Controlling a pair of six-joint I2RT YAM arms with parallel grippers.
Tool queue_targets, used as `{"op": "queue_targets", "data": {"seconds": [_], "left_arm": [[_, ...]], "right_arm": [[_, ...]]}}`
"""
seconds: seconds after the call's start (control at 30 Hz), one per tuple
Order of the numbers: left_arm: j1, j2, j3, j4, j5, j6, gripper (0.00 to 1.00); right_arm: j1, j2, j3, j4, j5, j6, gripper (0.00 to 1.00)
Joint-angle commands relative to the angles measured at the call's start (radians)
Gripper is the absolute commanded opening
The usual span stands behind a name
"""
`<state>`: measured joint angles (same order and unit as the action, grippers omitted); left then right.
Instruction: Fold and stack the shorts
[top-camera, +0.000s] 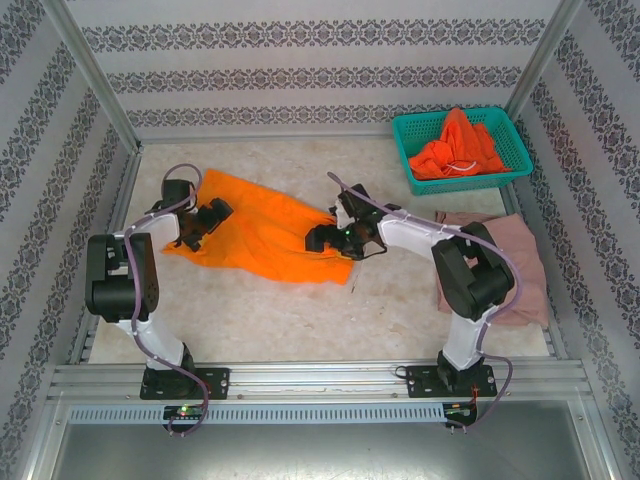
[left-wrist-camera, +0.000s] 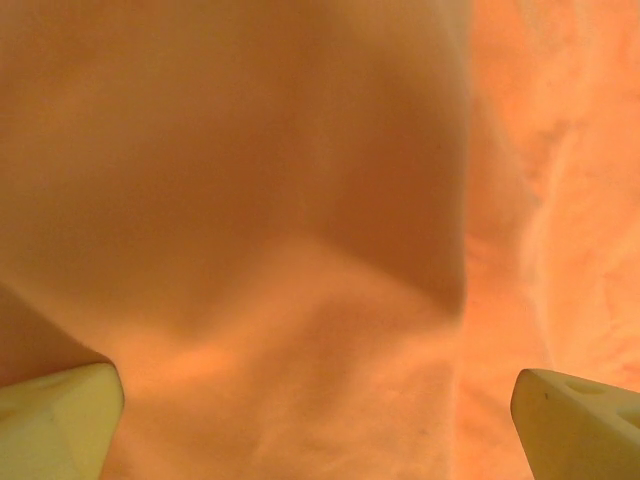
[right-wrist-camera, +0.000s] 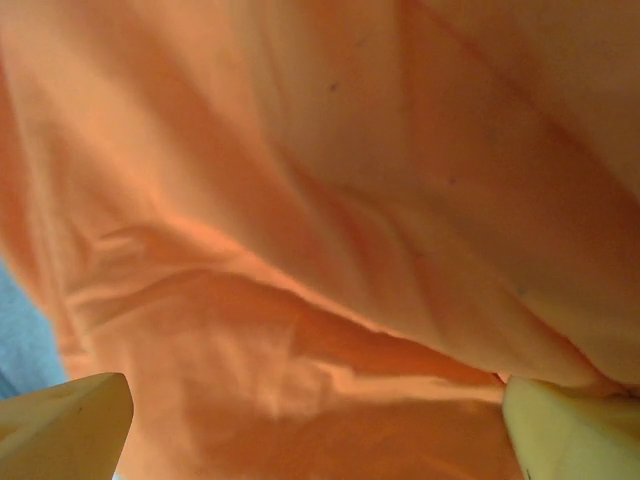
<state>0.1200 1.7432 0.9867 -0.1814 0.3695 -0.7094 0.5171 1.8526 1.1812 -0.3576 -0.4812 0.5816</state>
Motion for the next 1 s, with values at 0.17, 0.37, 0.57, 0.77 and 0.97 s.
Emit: {"op": "queue_targets", "data": {"seconds": [0.17, 0.37, 0.57, 0.77, 0.97], "left_arm": [[0.034, -0.157, -0.211, 0.053, -0.132, -0.066, 1.00], [0.061, -0.338, -0.249, 0.017, -0.121, -0.082, 1.00], [-0.024, -0.541, -0.026, -0.045, -0.059, -0.012, 1.00], [-0.336, -0.465, 0.110, 0.041, -0.041, -0.026, 0.88], [-0.608, -0.136, 0.285, 0.106, -0.002, -0.099, 0.49]], "right_arm": [[-0.147, 0.145, 0.186, -0.219, 0.090, -0.217, 0.97], [-0.169, 0.107, 0.240, -0.186, 0.013, -0.240, 0.97], [-0.141, -0.181, 0.196, -0.162, 0.144, -0.303, 0.98], [-0.166, -0.445, 0.032, -0.161, 0.251, -0.313, 0.98], [-0.289, -0.541, -0.117, -0.140, 0.208, -0.203, 0.98]]}}
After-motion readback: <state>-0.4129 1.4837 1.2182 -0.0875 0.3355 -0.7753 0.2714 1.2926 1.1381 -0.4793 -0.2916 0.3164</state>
